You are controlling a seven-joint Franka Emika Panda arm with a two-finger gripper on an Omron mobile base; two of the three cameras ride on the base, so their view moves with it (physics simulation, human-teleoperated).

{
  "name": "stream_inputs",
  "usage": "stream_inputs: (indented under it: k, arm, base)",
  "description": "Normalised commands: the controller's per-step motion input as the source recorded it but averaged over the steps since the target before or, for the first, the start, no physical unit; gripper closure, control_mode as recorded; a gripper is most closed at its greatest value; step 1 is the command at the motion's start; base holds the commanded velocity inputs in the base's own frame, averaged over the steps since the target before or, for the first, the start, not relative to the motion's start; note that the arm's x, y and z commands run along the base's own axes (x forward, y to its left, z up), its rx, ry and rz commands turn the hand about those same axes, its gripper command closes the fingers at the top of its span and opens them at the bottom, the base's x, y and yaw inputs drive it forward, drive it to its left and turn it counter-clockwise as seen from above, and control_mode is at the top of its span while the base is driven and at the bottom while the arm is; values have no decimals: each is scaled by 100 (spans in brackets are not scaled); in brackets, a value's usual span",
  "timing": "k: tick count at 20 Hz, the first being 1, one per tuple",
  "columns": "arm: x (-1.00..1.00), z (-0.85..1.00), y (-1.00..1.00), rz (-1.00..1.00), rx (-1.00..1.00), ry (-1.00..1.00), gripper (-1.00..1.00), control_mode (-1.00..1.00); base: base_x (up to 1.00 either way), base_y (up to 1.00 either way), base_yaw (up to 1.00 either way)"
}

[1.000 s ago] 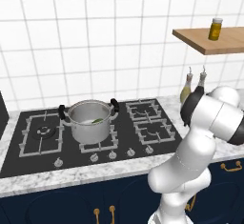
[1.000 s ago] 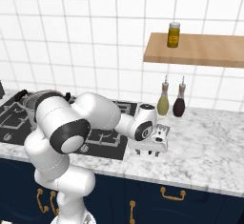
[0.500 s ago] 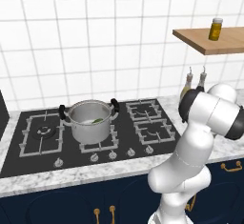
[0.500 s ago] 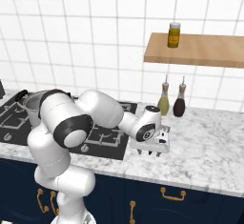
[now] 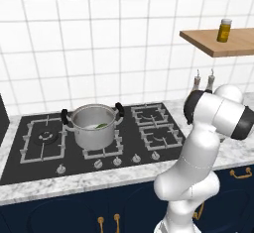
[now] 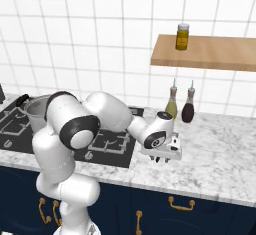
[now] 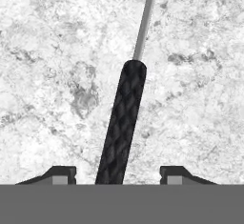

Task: Put the avocado and sweet potato in the pot. Retrieve the spatula and lightly stir the vegetables in the pot.

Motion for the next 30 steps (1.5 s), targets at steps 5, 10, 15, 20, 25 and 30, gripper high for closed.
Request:
stream_inputs:
  k: [5,10,15,20,25,30]
  arm:
    - [-13,-59,30,-13,-2,5,100,-100]
    - [-40,-21,58,-19,0,0,100,-100]
    - [-52,4,99,-23,-8,-3,100,-100]
    - [-66,100,70,-6,-10,-51,100,-100]
    - [-18,100,79,20,-38,-9,100,-100]
    - [-2,100,69,47,-55,0,100,-100]
  base:
    - [0,0,0]
    - [0,0,0]
    - [0,0,0]
    - [0,0,0]
    - [0,0,0]
    - [0,0,0]
